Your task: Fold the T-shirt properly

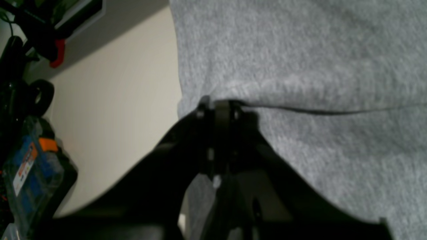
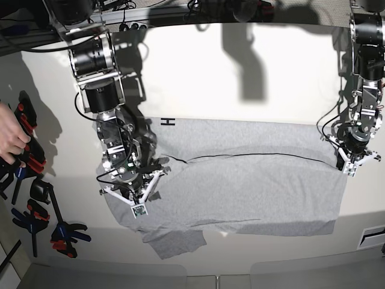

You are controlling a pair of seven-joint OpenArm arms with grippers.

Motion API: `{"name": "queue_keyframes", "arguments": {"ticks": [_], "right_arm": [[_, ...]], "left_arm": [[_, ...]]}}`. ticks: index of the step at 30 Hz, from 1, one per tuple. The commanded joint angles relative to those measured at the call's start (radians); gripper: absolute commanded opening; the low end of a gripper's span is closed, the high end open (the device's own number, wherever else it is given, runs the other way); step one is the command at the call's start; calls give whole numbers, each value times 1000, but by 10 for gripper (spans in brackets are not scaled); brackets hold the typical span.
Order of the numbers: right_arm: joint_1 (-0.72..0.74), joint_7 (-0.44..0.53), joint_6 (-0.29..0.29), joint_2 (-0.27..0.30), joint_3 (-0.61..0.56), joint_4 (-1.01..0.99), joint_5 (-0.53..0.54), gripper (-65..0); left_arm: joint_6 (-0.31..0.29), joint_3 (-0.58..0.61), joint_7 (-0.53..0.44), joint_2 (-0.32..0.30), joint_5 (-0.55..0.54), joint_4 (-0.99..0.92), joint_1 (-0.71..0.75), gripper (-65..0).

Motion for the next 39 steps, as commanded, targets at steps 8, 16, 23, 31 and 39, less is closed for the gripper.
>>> {"name": "queue_keyframes", "arguments": {"ticks": [8,16,23,31,39], "right_arm": [[56,59,-5,-31,5,16,-129,-650],[59,215,-47,-32,5,16,-241,-322],[63,72,-78,-42,5,16,-226,-321],[60,19,-77,-42,5,16,-182,-322],[55,-14,-76,-42,5,16,-173,-323]], "left_arm": [[13,-10,-34,-19,-9,13,-26,-650],[13,-10,-34,-20,-9,13,-24,-650],[13,-10,-35,-20,-9,13,-22,-650],[13,-10,-177,-20,-8,13,-22,-650],[18,-10,-198,-20,27,13,-32,-530]]}}
